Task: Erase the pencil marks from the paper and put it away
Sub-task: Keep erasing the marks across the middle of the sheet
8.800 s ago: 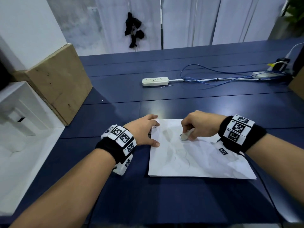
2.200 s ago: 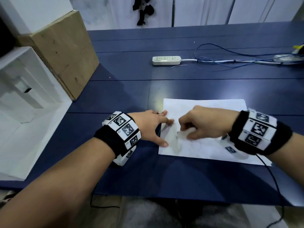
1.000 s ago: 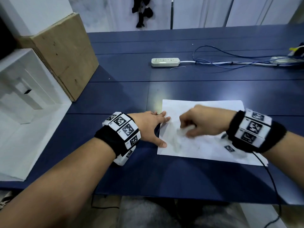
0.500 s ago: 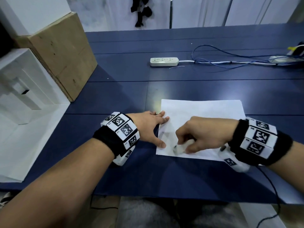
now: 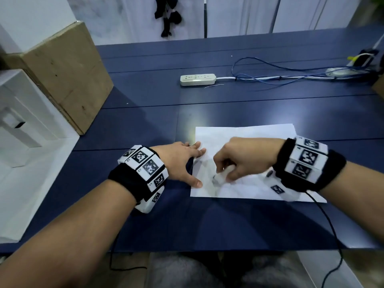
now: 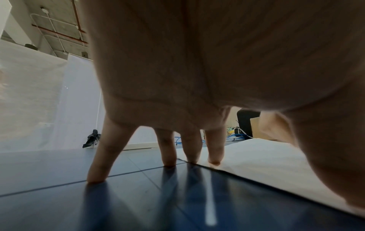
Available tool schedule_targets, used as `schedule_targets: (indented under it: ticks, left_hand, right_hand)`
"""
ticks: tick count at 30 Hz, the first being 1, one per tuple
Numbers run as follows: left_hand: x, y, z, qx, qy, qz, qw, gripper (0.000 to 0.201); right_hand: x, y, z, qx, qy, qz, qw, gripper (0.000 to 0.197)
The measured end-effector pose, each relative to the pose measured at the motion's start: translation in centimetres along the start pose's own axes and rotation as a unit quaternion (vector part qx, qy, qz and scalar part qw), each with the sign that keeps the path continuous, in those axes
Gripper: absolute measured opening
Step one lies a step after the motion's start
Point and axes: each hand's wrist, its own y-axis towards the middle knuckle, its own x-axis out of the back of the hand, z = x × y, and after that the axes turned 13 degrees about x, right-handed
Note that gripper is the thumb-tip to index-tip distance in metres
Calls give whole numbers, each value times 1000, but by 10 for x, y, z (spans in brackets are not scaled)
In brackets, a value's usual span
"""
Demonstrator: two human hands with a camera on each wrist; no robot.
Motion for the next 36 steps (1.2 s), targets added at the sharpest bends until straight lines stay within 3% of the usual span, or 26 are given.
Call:
schedule_targets:
  ticks: [3, 5, 8, 11, 13, 17, 19, 22, 24, 30, 32, 36]
  left_hand:
    - [0, 1, 0, 2, 6, 0, 1000, 109]
    - [0, 1, 1, 2, 5, -1, 1000, 109]
    - [-2, 2, 2, 2, -3, 0, 1000, 110]
    - [-3, 4, 3, 3, -7, 0, 1000, 112]
    - [-2, 4, 3, 4, -8, 1, 1000, 111]
    - [1, 1, 1, 7, 5, 3, 1000, 109]
    - [1, 1, 0, 9, 4, 4, 1000, 109]
    - [-1, 2, 2, 6, -4, 3, 1000, 110]
    - [-1, 3, 2, 5, -6, 3, 1000, 111]
    - [2, -1, -1, 12, 1, 5, 1000, 109]
    - [2, -1, -1, 11, -3, 6, 1000, 109]
    - [1, -1, -1, 6, -9, 3, 1000, 108]
  right_hand:
    - [11, 8, -20, -84, -19, -62, 994, 16]
    - [11, 9, -24, -104, -51, -79, 990, 15]
    - [-2, 2, -5, -17, -72, -51, 996, 14]
    - [-8, -4, 8, 35, -2, 8, 999, 14]
    - [0, 2, -1, 12, -7, 9, 1000, 17]
    - [14, 11, -28, -93, -60, -73, 991, 19]
    - [9, 5, -22, -67, -65, -70, 993, 19]
    - [-6, -11, 5, 20, 16, 8, 1000, 18]
    - [-11, -12, 12, 36, 41, 40, 998, 20]
    - [12, 4, -29, -106, -36, -86, 990, 19]
    - [8, 0, -20, -78, -40, -77, 993, 18]
    - [-9, -10, 10, 16, 51, 21, 998, 19]
